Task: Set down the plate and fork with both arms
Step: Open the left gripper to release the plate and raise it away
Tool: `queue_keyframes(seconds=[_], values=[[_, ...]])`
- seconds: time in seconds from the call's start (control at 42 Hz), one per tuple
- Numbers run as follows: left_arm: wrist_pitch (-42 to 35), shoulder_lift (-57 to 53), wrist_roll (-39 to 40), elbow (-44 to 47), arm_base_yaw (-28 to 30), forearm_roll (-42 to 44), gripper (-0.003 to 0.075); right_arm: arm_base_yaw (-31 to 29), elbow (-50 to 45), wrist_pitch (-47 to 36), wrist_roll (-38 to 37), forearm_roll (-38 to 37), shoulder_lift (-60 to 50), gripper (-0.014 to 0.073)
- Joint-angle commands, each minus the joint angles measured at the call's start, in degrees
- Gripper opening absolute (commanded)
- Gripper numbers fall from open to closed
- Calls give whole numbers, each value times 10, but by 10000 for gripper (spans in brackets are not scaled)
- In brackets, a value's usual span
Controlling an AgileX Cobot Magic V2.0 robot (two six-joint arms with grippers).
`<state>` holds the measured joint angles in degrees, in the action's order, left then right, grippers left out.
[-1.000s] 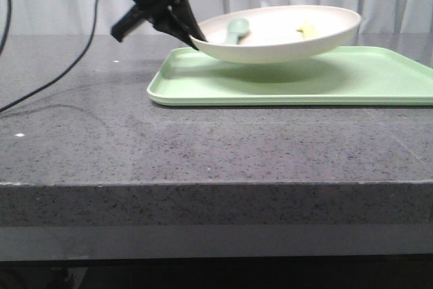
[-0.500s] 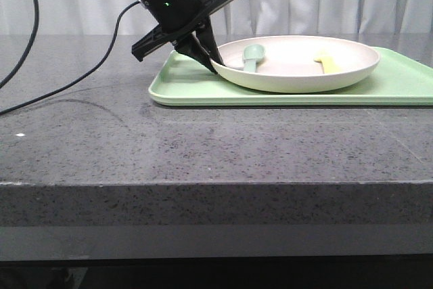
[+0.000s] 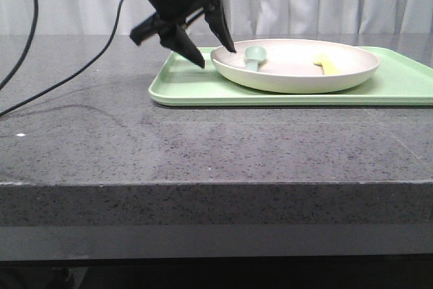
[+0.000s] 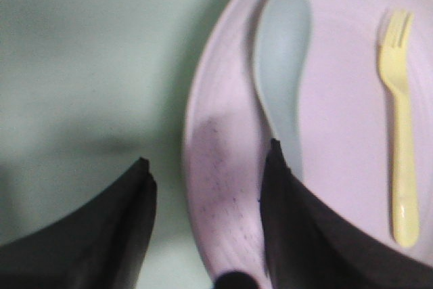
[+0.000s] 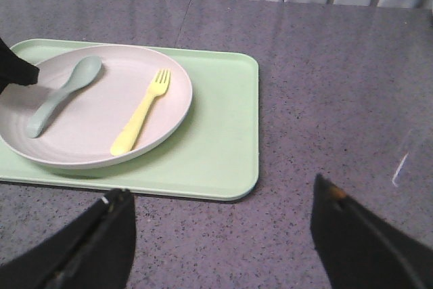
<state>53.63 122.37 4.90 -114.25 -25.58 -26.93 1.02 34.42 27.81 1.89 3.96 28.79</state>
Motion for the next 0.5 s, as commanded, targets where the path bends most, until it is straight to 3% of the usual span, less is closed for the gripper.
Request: queue_keyframes(seconds=[0.0, 0.167, 0.31, 0.476], values=[[19, -75, -64, -18, 1, -14, 302, -2, 17, -44, 4, -2, 6, 562], [53, -151, -129, 10, 1, -9, 230, -2, 17, -44, 4, -2, 6, 562], [25, -248, -171, 88, 1, -5, 181, -2, 17, -44, 4, -2, 6, 562], [-21, -369, -174, 211, 1, 61, 137, -2, 17, -44, 4, -2, 6, 562]])
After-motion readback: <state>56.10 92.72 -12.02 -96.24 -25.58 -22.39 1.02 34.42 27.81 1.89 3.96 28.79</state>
